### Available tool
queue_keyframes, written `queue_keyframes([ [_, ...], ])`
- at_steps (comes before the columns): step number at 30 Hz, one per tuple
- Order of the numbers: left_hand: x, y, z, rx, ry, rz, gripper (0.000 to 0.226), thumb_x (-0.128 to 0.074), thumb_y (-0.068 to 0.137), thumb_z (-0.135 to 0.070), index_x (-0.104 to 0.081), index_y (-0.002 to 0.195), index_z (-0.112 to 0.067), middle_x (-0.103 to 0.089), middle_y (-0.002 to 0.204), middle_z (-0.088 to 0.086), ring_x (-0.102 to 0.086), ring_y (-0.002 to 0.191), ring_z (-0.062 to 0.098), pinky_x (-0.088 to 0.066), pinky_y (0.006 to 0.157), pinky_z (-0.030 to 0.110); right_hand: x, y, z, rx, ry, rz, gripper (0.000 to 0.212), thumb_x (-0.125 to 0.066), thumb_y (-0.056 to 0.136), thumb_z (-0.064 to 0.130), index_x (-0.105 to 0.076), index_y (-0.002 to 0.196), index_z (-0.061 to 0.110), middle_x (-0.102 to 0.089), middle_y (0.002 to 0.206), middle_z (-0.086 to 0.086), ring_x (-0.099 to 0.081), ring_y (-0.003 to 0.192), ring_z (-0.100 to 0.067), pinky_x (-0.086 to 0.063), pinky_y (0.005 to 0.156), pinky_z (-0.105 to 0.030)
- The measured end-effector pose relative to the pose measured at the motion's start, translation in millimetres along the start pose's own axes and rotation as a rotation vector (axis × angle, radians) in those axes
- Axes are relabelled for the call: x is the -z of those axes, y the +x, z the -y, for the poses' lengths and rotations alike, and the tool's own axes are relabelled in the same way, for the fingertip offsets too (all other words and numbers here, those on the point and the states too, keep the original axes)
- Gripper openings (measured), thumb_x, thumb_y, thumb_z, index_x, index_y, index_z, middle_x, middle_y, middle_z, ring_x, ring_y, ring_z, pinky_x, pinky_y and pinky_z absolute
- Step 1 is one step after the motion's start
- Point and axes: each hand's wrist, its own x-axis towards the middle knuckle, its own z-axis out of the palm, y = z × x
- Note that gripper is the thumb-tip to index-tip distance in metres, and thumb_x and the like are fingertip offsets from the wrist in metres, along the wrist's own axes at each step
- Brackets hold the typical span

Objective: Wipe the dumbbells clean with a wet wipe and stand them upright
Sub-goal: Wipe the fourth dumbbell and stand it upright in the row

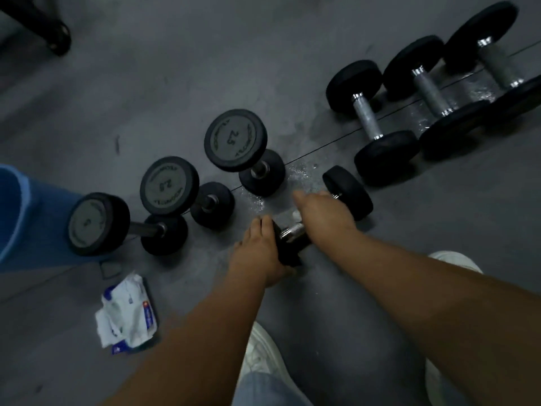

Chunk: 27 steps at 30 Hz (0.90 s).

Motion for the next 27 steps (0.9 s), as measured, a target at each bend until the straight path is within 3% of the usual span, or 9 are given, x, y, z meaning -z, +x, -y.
queue_keyframes([
  [4,-11.6,-6.6,-6.3,0.034,-0.113,-0.034,0.124,-0.082,0.068,-0.043,0.001,0.155,-0.016,0.0,0.162,0.004,-0.026,0.145,0.028,-0.035,0.11,0.042,-18.6,-22.4,30.2,0.284,-0.038,0.104,0.02,-0.047,0.095,0.012,-0.059,0.111,0.016,-0.06,0.112,-0.005,-0.049,0.114,-0.025,-0.046,0.076,-0.034],
  [9,-9.2,-3.1,-0.8,0.035,-0.135,-0.035,0.127,-0.087,0.062,-0.037,-0.002,0.155,-0.017,-0.001,0.161,0.002,-0.03,0.143,0.027,-0.042,0.105,0.041,-15.0,6.1,-10.7,0.01,-0.054,-0.016,0.026,-0.048,0.095,0.014,-0.064,0.115,0.018,-0.061,0.115,-0.004,-0.052,0.114,-0.024,-0.051,0.085,-0.034],
  [12,-7.6,-2.3,0.9,0.018,-0.161,-0.037,0.127,-0.087,0.062,-0.036,-0.003,0.155,-0.018,-0.002,0.16,0.002,-0.03,0.143,0.026,-0.042,0.106,0.042,-25.1,-8.6,7.8,0.173,-0.056,0.034,0.027,-0.044,0.095,0.014,-0.059,0.118,0.015,-0.054,0.123,-0.006,-0.048,0.118,-0.026,-0.047,0.085,-0.034],
  [14,-8.6,-1.6,1.9,0.011,-0.179,-0.042,0.125,-0.087,0.062,-0.035,-0.005,0.154,-0.017,-0.003,0.16,0.003,-0.032,0.141,0.027,-0.042,0.106,0.042,-27.3,-11.5,5.2,0.279,-0.038,0.098,0.026,-0.044,0.096,0.02,-0.058,0.118,0.019,-0.051,0.125,-0.004,-0.049,0.118,-0.024,-0.044,0.078,-0.032],
  [16,-7.8,-0.4,1.8,0.013,-0.189,-0.041,0.124,-0.087,0.062,-0.035,-0.006,0.154,-0.016,-0.004,0.16,0.003,-0.033,0.14,0.028,-0.041,0.107,0.042,-26.7,-1.1,-12.3,0.217,-0.025,0.066,0.021,-0.046,0.096,0.026,-0.058,0.114,0.024,-0.052,0.122,0.0,-0.052,0.114,-0.023,-0.041,0.073,-0.03],
  [18,-7.2,-0.1,2.4,0.016,-0.194,-0.033,0.124,-0.087,0.062,-0.034,-0.005,0.154,-0.016,-0.003,0.16,0.003,-0.033,0.14,0.029,-0.04,0.108,0.042,-31.0,-6.1,-7.8,0.114,0.011,-0.001,0.023,-0.046,0.096,0.024,-0.057,0.116,0.024,-0.051,0.124,0.001,-0.05,0.118,-0.022,-0.046,0.078,-0.032],
  [21,-9.3,-2.4,1.3,0.003,-0.184,-0.027,0.122,-0.084,0.067,-0.035,-0.002,0.155,-0.015,0.0,0.161,0.006,-0.031,0.142,0.031,-0.038,0.109,0.041,-44.1,-20.2,23.1,0.24,0.055,0.097,0.028,-0.045,0.095,0.018,-0.057,0.121,0.018,-0.05,0.128,-0.003,-0.047,0.122,-0.022,-0.046,0.091,-0.033],
  [24,-11.1,-3.2,1.6,0.012,-0.186,-0.026,0.126,-0.086,0.063,-0.036,-0.001,0.154,-0.017,0.002,0.16,0.003,-0.031,0.141,0.032,-0.041,0.107,0.044,-24.6,-1.0,-7.0,0.079,0.077,0.087,0.021,-0.048,0.095,0.016,-0.058,0.113,0.02,-0.057,0.114,-0.003,-0.061,0.106,-0.026,-0.053,0.084,-0.037],
  [27,-10.0,-3.7,0.1,0.008,-0.202,-0.026,0.118,-0.082,0.068,-0.043,-0.005,0.154,-0.018,-0.002,0.158,0.0,-0.031,0.14,0.029,-0.039,0.108,0.041,-18.4,-4.7,-21.3,0.034,0.006,0.022,0.023,-0.05,0.091,0.01,-0.059,0.11,0.019,-0.054,0.116,-0.004,-0.058,0.107,-0.025,-0.052,0.081,-0.036],
])
